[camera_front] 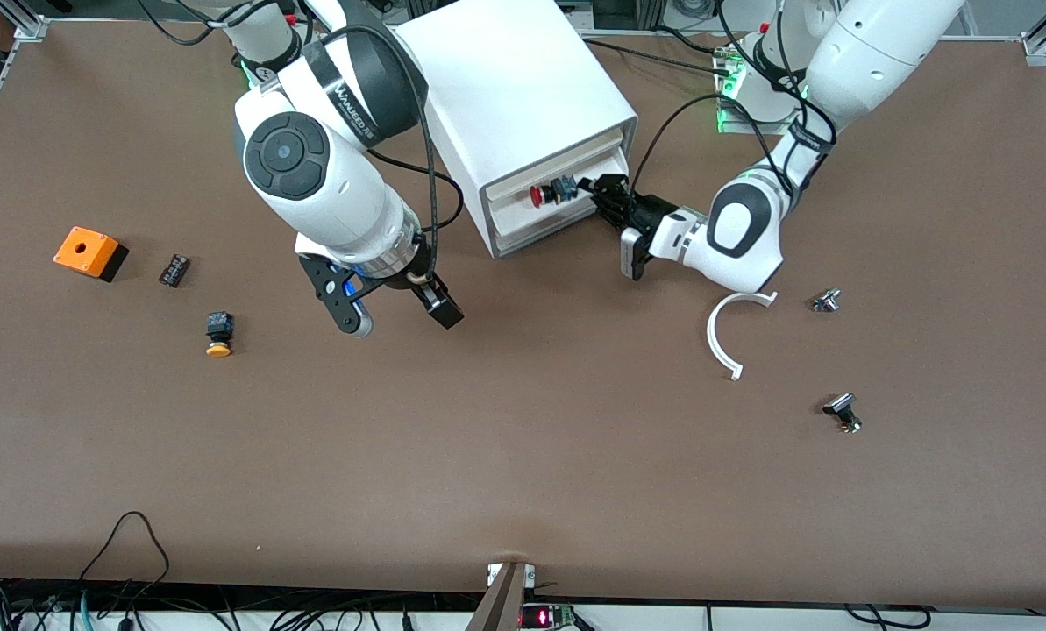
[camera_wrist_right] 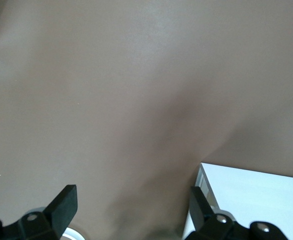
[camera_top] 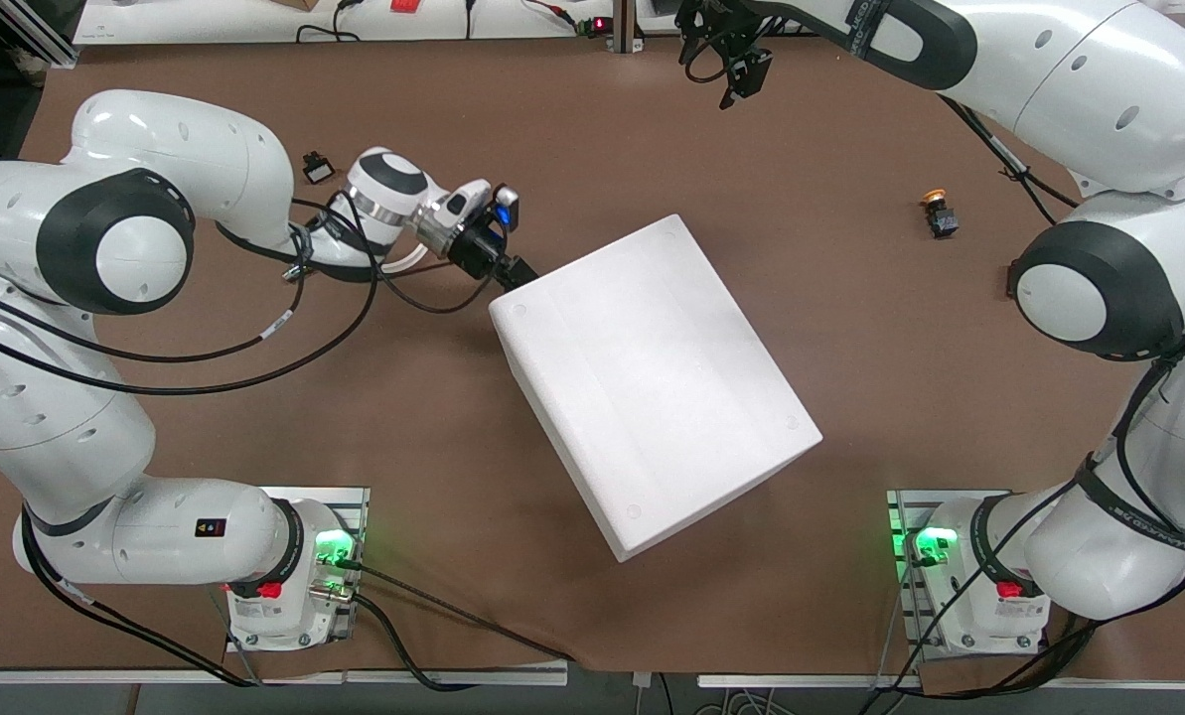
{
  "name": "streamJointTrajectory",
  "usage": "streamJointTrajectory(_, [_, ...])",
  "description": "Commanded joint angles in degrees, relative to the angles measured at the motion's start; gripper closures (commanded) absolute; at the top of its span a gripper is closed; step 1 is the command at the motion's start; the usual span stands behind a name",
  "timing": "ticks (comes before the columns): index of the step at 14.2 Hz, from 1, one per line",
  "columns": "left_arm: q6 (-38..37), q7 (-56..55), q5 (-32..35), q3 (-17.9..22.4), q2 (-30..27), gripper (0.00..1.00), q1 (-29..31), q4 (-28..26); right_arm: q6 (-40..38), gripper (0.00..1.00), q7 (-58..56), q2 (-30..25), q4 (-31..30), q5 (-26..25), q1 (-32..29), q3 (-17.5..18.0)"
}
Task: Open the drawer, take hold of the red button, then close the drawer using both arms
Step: 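Lower the right gripper into the open drawer onto the red button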
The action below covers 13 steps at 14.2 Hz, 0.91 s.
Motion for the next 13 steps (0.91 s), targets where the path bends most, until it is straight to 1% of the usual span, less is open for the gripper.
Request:
streamJointTrajectory(1, [-1.3, -5.1, 8.3, 1.9, 3.5, 1.00, 0.9, 9.8, -0.1, 0.01, 3.1, 2.8, 4.8, 0.7, 1.2, -0.1])
streamJointTrajectory(4, [-5.7, -9.0, 14.3, 3.2, 8.3, 1.00, 1.6, 18.6, 1.4, 0.01, 6.9, 4.8, 7.6, 0.7, 3.0, -0.1])
streamJointTrajectory(6, [-7.2, -9.4, 17.0, 4.8, 10.1, 1.00, 2.2, 22.6, 4.2, 0.01, 10.1, 5.4, 7.8, 0.7, 4.8, -0.2])
streamJointTrajectory(10, [-7.3, -9.3, 17.6, 6.8, 11.5, 1.00, 2.4, 25.8, 11.0, 0.01, 16.3, 8.2, 7.9, 0.7, 9.5, -0.2])
streamJointTrajectory(13, [-7.1, -9.5, 17.9, 6.9, 12.7, 1.00, 2.4, 27.0, 14.3, 0.01, 17.2, 10.4, 7.9, 0.7, 12.5, -0.3])
